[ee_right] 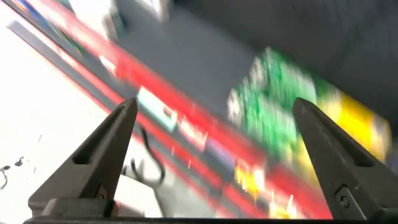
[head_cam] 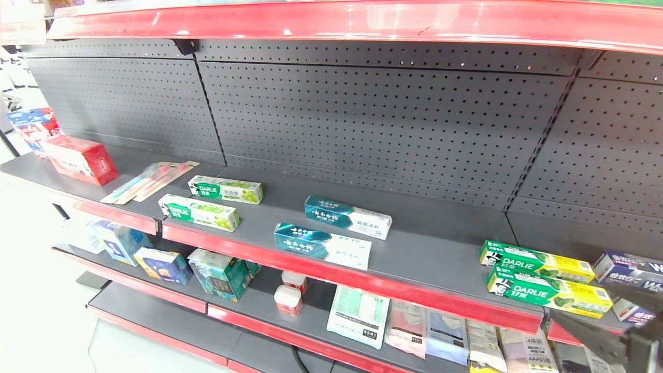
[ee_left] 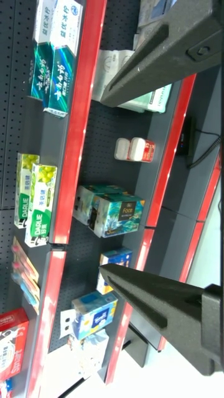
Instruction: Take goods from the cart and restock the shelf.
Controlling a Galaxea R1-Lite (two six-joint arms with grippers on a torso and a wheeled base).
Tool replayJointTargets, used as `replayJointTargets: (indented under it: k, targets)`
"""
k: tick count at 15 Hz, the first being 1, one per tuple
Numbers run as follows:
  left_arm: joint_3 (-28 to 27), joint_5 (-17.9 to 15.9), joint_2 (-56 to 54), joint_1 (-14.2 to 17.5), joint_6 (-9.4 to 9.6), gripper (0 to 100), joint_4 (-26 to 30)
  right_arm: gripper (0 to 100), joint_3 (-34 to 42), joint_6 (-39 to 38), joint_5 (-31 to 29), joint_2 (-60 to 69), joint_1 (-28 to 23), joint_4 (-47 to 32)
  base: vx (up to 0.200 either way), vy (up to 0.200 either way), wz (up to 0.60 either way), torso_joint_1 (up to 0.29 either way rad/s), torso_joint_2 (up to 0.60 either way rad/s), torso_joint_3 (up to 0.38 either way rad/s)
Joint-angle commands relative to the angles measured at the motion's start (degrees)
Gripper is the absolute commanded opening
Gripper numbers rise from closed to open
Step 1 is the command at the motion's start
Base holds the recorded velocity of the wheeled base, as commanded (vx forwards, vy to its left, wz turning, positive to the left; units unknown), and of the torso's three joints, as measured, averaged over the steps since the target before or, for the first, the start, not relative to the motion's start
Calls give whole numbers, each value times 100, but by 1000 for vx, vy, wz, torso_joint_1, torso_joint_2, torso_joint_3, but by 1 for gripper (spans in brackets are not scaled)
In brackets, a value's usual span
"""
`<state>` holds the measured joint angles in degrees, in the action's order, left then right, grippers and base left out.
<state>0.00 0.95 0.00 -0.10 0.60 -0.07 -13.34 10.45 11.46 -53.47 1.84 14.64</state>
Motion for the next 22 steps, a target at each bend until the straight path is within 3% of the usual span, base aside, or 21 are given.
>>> replayJointTargets:
  k: [1, 5, 7, 9, 13, 15, 18, 19, 20, 22]
  targets:
    - [0, 2, 0, 1, 2, 100, -1, 100, 446, -113, -91, 2402, -729, -1429, 0, 0, 0, 0, 0, 0]
    - [0, 2, 0, 1, 2, 100, -1, 100, 965, -315, -197, 4626, -676, -1912, 0, 0, 0, 0, 0, 0]
    - [0, 2, 0, 1, 2, 100, -1, 100, 1008, -324, -285, 4776, -720, -1851, 0, 0, 0, 0, 0, 0]
    - [0, 2, 0, 1, 2, 100, -1, 100, 1175, -394, -970, 4776, -720, -1517, 0, 0, 0, 0, 0, 0]
    - [0, 2, 0, 1, 2, 100, -1, 100, 1202, -825, -1577, 4776, -711, -1438, 0, 0, 0, 0, 0, 0]
    - [0, -16, 0, 1, 28, 100, -1, 100, 1255, -324, -1181, 4776, -703, -963, 0, 0, 0, 0, 0, 0]
    - [0, -16, 0, 1, -16, 100, -1, 100, 1334, -711, -1392, 4784, -703, -831, 0, 0, 0, 0, 0, 0]
    - [0, -16, 0, 1, -16, 100, -1, 100, 1334, -957, -1629, 4776, -703, -1200, 0, 0, 0, 0, 0, 0]
    - [0, -16, 0, 1, 2, 100, -1, 100, 1325, -1449, -1401, 4740, -685, -1447, 0, 0, 0, 0, 0, 0]
    - [0, -34, 0, 1, 11, 100, -1, 100, 1334, -860, -917, 4828, 0, -1464, 0, 0, 0, 0, 0, 0]
